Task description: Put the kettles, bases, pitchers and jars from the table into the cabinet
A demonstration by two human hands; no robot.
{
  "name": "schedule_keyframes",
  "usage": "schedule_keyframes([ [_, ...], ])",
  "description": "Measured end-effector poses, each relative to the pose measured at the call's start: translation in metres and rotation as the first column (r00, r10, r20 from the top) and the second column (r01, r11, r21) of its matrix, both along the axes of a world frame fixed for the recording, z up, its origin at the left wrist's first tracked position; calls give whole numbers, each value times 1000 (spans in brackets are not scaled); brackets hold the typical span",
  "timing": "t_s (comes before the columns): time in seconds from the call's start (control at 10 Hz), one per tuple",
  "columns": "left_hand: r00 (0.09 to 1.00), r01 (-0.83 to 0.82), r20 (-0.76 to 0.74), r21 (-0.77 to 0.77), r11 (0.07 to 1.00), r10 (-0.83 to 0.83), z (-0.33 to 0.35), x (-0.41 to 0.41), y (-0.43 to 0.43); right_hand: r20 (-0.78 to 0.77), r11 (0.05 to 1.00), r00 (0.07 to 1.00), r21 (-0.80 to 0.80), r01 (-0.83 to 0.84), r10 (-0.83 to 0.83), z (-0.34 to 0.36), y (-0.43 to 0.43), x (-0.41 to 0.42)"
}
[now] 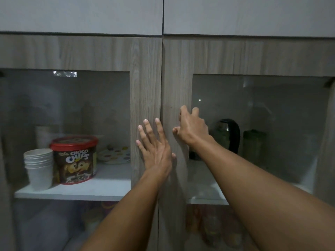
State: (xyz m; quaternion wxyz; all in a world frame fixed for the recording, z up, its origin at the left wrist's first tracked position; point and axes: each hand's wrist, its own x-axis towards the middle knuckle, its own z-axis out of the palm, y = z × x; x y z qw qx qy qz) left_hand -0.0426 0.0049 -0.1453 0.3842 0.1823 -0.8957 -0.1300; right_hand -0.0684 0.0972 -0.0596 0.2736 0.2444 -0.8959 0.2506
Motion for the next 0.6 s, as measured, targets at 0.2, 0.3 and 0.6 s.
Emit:
schedule_keyframes([
  [0.2,999,-1,38,-11,1000,1,0,2,2,-21,1000,999,1,-31,31,-2,4,-5],
  [0.3,997,32,68,-31,999,-30,3,7,-3,-15,999,999,11,-37,37,0,5,-6],
  [0.6,969,80,234,-6,997,-77,29,58,-4,231,980,965,126,-154,122,2,32,9],
])
